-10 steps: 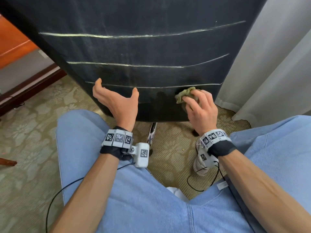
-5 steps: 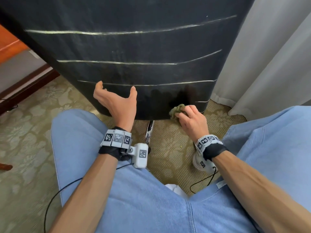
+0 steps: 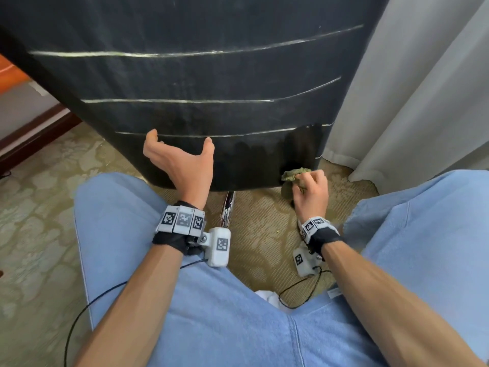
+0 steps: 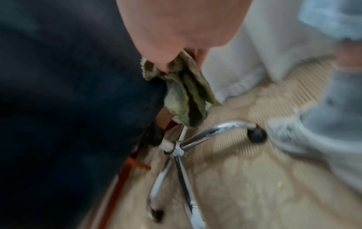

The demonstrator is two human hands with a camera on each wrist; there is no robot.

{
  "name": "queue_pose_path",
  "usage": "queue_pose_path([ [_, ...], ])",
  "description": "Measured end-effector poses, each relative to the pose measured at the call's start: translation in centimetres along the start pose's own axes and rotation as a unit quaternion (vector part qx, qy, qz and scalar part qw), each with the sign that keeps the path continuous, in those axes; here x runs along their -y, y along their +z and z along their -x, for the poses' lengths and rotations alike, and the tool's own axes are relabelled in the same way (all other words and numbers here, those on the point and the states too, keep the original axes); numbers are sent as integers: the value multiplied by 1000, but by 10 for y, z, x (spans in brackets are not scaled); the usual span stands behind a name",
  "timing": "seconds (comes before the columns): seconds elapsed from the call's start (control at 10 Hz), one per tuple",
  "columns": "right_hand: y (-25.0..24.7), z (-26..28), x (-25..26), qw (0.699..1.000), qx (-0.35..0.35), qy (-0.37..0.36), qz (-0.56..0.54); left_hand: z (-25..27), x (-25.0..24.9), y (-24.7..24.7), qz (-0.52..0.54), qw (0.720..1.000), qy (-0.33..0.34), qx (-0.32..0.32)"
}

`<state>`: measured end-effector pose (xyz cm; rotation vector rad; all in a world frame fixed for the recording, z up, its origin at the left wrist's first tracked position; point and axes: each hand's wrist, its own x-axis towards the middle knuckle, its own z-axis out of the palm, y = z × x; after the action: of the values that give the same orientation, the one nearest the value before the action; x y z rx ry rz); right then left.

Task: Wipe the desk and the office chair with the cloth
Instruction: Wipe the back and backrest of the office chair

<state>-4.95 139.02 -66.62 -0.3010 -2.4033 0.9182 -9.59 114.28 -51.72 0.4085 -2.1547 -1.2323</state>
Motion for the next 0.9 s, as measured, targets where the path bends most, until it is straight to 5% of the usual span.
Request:
queue_pose_path([
  [0.1, 13, 10, -13, 942, -42, 312, -119, 1, 1, -1, -1, 1000, 11, 1],
  [0.2, 10, -5, -18, 822, -153, 486, -253, 1, 2, -3, 0, 1000, 11, 4],
  [0.3, 15, -24, -50, 758, -27, 543, -360, 1, 1, -3, -5, 1000, 11, 4],
  [0.4, 49, -27, -99, 783, 86, 504, -354, 2, 1, -2, -7, 1000, 12, 3],
  [0.5, 46, -36, -81, 731, 96, 543, -402, 2, 0, -1, -7, 1000, 7, 5],
  [0.6, 8, -48, -27, 658, 43, 594, -461, 3, -1, 0, -10, 1000, 1, 7],
  [0.7, -13, -65, -6, 623, -24, 619, -478, 4, -1, 0, -7, 1000, -5, 8],
  [0.9, -64, -92, 59, 735, -100, 468, -480, 5, -5, 4, -16, 1000, -9, 7],
])
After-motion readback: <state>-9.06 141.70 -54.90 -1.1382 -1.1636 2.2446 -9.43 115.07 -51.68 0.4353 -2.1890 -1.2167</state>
